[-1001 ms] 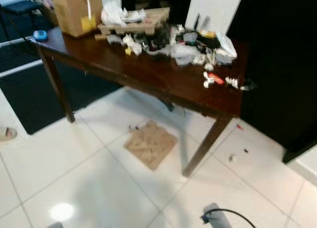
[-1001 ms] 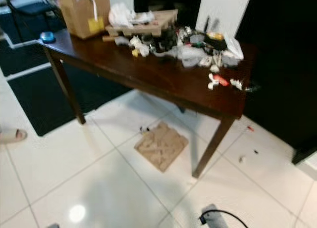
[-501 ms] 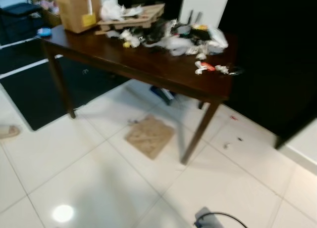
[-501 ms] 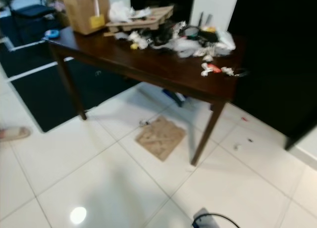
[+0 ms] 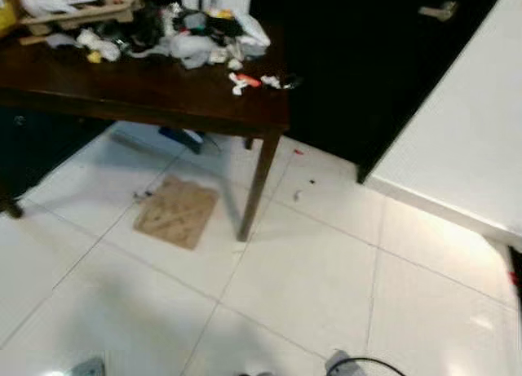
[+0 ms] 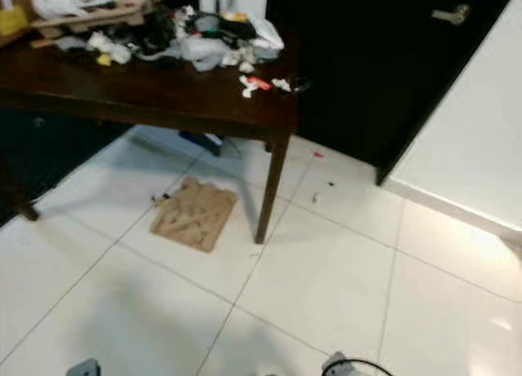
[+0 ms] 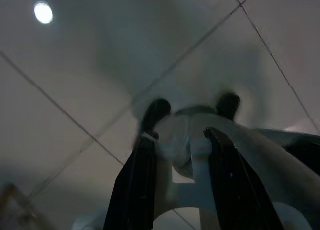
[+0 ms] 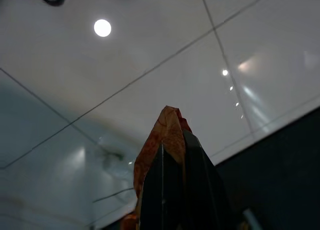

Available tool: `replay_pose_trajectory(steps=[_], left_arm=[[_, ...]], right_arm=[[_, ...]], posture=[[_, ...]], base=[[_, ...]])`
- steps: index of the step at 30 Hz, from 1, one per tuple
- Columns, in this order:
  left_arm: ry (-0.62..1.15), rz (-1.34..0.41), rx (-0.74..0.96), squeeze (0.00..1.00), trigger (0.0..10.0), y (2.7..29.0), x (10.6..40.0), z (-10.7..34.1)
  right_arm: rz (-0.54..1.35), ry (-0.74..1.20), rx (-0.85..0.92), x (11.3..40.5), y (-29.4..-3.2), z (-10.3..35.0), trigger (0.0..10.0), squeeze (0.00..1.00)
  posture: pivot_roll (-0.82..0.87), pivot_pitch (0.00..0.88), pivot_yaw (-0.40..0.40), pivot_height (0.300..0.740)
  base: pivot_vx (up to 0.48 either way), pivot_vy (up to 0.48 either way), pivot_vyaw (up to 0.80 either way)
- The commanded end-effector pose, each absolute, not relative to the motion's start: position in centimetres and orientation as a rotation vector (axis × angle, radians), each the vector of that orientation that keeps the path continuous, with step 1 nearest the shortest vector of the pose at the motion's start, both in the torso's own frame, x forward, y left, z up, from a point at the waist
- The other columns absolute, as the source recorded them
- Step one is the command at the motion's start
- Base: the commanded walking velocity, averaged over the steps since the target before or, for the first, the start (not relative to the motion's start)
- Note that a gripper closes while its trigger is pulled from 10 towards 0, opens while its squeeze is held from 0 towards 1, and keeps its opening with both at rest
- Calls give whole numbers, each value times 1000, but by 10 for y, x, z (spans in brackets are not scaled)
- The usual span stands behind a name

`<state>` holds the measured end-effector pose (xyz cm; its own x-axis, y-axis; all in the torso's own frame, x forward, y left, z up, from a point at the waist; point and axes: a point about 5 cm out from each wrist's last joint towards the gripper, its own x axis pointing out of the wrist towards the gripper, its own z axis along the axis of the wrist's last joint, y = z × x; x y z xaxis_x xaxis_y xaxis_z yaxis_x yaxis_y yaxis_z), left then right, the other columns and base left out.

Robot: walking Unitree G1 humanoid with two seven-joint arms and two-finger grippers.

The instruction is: Picking trash to rubbish bin

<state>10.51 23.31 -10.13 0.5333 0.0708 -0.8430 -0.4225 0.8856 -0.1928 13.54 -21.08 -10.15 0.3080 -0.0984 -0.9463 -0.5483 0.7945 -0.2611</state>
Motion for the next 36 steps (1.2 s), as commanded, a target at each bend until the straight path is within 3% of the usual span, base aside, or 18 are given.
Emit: replay_pose_trajectory(steps=[1,36], left_arm=[[1024,276,-406,0,10000,223,95,-107],[1021,279,-282,0,10000,226,100,-105]], right_arm=[[320,1272,-631,128,-216,-103,10000,0],[269,1243,-558,130,-211,-103,10000,0]], posture=[[189,121,-93,740],[178,113,-82,740]], base=[[0,0,-800],[0,0,-800]])
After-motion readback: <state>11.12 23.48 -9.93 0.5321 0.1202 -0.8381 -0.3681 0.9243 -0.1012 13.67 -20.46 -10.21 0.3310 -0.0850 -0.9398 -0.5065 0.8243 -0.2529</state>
